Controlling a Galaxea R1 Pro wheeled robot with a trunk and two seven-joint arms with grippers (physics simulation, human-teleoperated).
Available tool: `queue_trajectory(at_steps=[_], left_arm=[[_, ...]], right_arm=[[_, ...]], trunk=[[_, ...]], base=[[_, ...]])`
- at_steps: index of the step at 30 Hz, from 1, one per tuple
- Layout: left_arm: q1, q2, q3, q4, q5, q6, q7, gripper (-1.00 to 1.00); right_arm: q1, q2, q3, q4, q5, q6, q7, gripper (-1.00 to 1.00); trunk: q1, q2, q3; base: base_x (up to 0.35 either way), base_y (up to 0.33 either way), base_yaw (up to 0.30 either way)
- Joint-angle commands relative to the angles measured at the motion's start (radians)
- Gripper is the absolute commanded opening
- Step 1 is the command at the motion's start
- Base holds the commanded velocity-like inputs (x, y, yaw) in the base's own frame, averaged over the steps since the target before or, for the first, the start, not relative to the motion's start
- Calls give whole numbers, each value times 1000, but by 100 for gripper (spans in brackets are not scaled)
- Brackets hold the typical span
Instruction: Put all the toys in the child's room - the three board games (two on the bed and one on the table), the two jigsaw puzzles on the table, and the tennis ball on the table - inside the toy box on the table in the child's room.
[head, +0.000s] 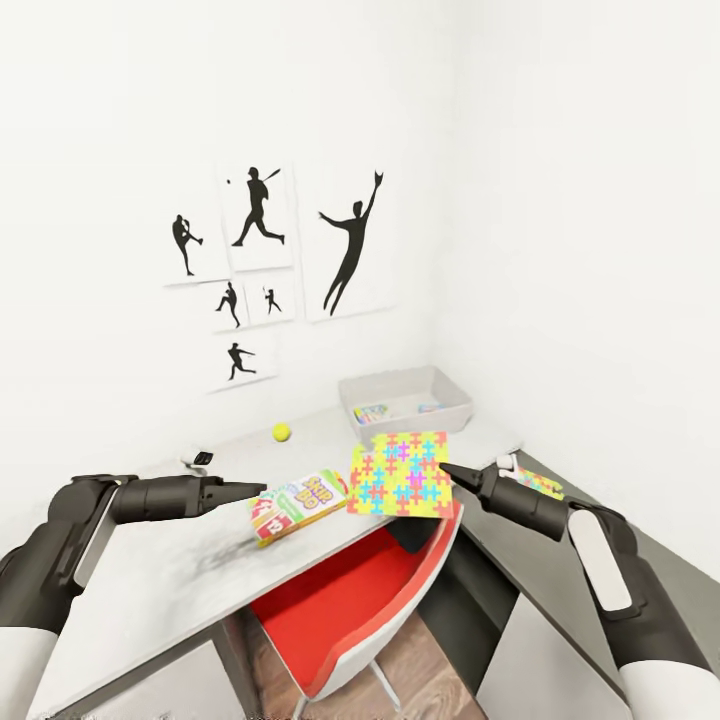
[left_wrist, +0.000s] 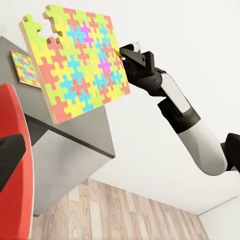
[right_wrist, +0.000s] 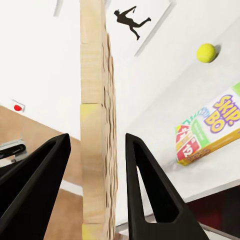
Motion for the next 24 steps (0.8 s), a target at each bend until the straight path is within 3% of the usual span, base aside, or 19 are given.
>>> queue_trajectory(at_steps=[1, 8, 24], left_arm=[[-1, 0, 0, 0, 0, 11, -4, 100], [-1, 2, 0, -2, 0, 11, -4, 100], [-1, -1, 0, -2, 0, 11, -5, 100]], right_arm=[[-1, 0, -3, 0, 3, 4, 6, -100], [0, -1, -7, 0, 3, 4, 7, -100], [0, -2, -7, 0, 3, 4, 7, -100]], trunk=[[0, -2, -3], [0, -2, -5], [0, -2, -5]], base=[[-148, 0, 78], [-158, -108, 56], [83, -37, 2]])
